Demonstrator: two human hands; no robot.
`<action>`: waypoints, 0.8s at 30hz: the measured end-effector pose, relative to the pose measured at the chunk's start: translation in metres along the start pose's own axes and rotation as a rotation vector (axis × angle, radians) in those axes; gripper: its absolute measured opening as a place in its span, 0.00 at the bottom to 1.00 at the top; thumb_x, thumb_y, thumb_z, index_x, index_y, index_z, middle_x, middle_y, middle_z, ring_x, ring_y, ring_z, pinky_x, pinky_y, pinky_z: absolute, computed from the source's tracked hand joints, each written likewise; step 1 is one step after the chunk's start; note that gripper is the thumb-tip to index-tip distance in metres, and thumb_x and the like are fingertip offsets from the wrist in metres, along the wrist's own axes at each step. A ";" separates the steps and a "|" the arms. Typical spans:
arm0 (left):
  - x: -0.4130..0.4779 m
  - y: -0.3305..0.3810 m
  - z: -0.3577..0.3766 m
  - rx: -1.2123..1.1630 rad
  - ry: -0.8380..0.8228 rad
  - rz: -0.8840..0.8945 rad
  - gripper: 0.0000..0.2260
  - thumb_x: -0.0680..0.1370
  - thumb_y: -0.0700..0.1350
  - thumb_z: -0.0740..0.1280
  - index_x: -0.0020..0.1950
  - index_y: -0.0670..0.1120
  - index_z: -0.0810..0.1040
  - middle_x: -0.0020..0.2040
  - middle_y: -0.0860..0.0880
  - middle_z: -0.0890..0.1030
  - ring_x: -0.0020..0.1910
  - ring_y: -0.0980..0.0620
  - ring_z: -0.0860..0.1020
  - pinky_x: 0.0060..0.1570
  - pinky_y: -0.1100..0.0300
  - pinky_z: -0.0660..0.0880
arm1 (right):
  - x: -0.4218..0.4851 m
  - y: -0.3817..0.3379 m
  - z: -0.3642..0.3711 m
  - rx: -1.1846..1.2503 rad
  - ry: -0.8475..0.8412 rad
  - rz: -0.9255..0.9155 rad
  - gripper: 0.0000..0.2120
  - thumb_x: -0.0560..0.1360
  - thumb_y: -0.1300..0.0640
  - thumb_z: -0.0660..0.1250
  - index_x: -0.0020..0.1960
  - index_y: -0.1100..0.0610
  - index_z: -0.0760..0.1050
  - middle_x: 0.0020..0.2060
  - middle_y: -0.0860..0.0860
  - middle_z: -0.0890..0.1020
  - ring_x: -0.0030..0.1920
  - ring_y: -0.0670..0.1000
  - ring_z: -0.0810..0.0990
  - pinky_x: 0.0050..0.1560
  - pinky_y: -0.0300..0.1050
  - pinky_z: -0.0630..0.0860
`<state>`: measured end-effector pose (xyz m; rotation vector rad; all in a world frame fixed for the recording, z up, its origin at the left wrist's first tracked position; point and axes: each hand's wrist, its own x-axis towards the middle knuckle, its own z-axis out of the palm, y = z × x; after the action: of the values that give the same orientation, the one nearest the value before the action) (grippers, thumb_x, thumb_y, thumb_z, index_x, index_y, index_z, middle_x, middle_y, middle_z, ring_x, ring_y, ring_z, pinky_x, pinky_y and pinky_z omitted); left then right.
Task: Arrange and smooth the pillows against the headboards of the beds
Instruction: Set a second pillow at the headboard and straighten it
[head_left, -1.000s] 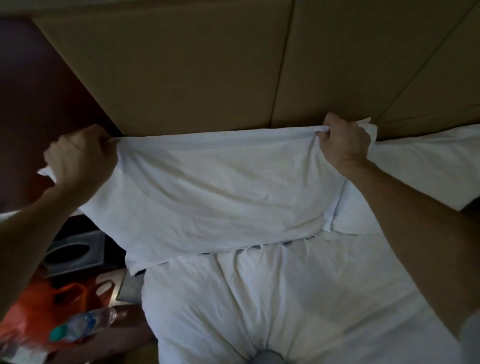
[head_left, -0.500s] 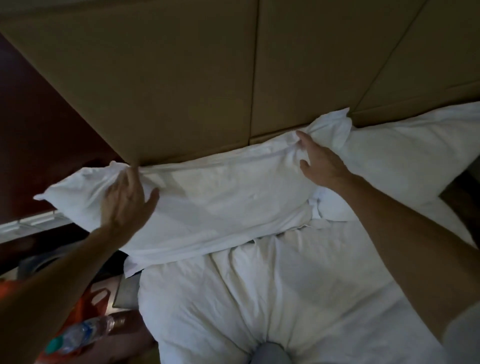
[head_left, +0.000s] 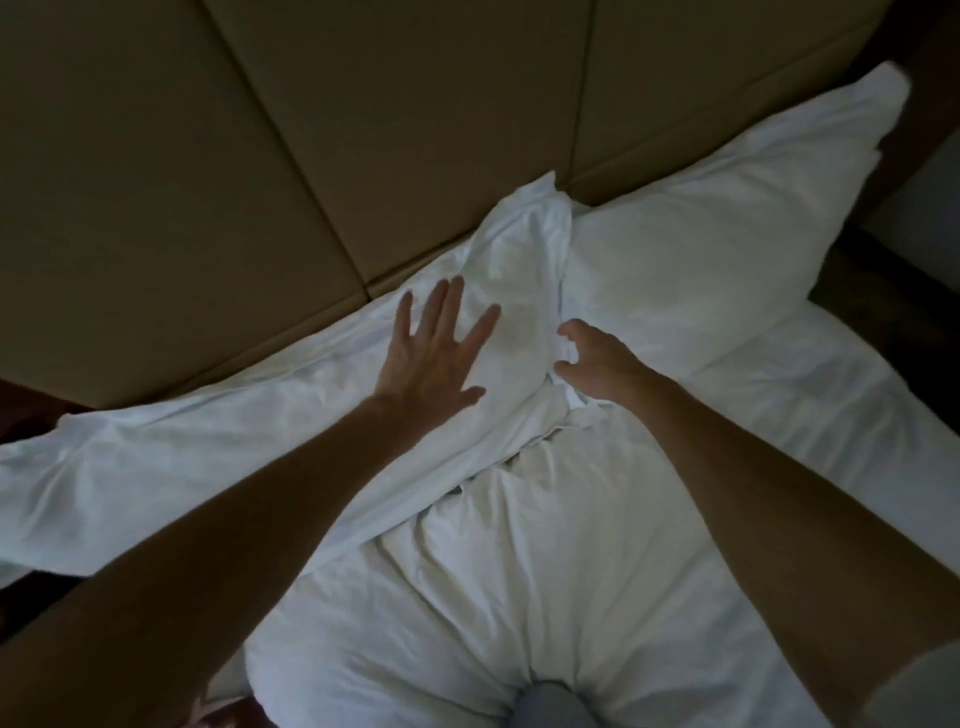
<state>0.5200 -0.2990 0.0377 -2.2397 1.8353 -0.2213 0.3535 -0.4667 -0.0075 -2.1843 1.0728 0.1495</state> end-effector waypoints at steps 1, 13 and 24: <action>0.013 0.001 0.004 0.052 -0.066 -0.005 0.50 0.72 0.68 0.68 0.82 0.53 0.41 0.81 0.35 0.43 0.81 0.37 0.47 0.76 0.33 0.51 | 0.000 0.007 -0.001 0.016 -0.003 0.013 0.26 0.79 0.53 0.65 0.75 0.54 0.63 0.70 0.55 0.73 0.68 0.57 0.73 0.57 0.44 0.68; -0.009 -0.032 0.066 0.268 0.108 -0.021 0.38 0.75 0.46 0.64 0.80 0.33 0.52 0.81 0.34 0.53 0.81 0.38 0.49 0.77 0.35 0.40 | 0.024 0.102 0.068 0.465 -0.095 0.409 0.15 0.78 0.62 0.61 0.61 0.66 0.78 0.58 0.64 0.80 0.53 0.59 0.80 0.58 0.52 0.77; 0.024 0.004 0.138 0.274 0.190 0.161 0.43 0.73 0.64 0.69 0.82 0.53 0.53 0.81 0.34 0.50 0.80 0.35 0.51 0.74 0.28 0.42 | 0.082 0.084 0.187 1.183 0.026 0.645 0.26 0.73 0.53 0.66 0.69 0.55 0.64 0.63 0.56 0.74 0.55 0.56 0.78 0.42 0.50 0.82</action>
<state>0.5576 -0.3111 -0.0969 -1.9321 1.9325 -0.6340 0.3800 -0.4391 -0.2247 -0.7683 1.3536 -0.1966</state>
